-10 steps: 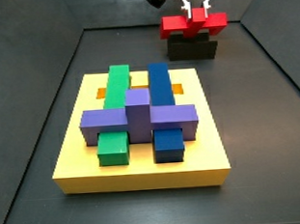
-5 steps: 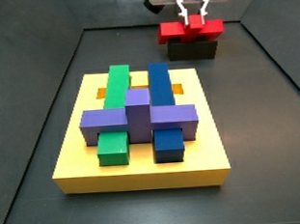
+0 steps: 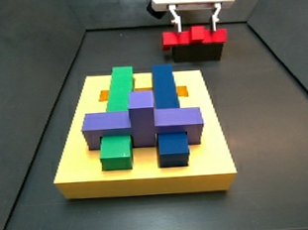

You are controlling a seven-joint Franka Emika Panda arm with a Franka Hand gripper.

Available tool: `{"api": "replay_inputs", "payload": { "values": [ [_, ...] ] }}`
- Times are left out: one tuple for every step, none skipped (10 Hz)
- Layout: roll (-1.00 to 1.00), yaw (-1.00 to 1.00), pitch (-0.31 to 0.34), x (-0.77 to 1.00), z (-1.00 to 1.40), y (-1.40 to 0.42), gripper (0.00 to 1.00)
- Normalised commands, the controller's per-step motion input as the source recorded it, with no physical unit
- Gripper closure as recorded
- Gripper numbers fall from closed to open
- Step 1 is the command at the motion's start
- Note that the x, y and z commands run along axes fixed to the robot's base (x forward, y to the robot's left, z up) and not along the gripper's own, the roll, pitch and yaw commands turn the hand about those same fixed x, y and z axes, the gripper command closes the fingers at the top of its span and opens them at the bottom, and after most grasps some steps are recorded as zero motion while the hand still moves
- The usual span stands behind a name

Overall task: Pick up the red object. Move up. Place the red object on the fixture. Regrasp the red object. Move to above the board. Insert the red object.
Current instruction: Regrasp the red object.

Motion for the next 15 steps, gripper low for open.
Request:
{"api": "replay_inputs", "payload": {
  "values": [
    [0.16,0.00,0.000,0.00,0.02,-0.07,0.00],
    [0.31,0.00,0.069,0.00,0.13,-0.07,0.00],
    [0.33,0.01,0.114,0.09,0.19,-0.06,0.00],
    [0.37,0.00,0.123,0.06,0.26,-0.07,0.00],
    [0.28,0.00,0.094,0.08,0.31,-0.06,0.00],
    [0.31,0.00,0.083,0.04,0.32,-0.08,0.00],
    [0.39,0.00,0.117,0.05,0.33,-0.10,0.00],
    [0.53,0.00,0.140,0.04,0.29,-0.12,0.00],
    [0.84,0.03,0.197,0.08,0.20,-0.11,0.00],
    [1.00,0.04,0.263,0.03,0.14,-0.10,0.00],
    [1.00,0.05,0.314,0.05,0.14,-0.11,0.00],
    [1.00,0.05,0.334,0.05,0.15,-0.13,0.00],
    [1.00,0.06,0.346,0.05,0.14,-0.13,0.00],
    [1.00,0.05,0.351,0.05,0.13,-0.13,0.00],
    [1.00,0.04,0.323,0.04,0.09,-0.11,0.00]
  ]
}}
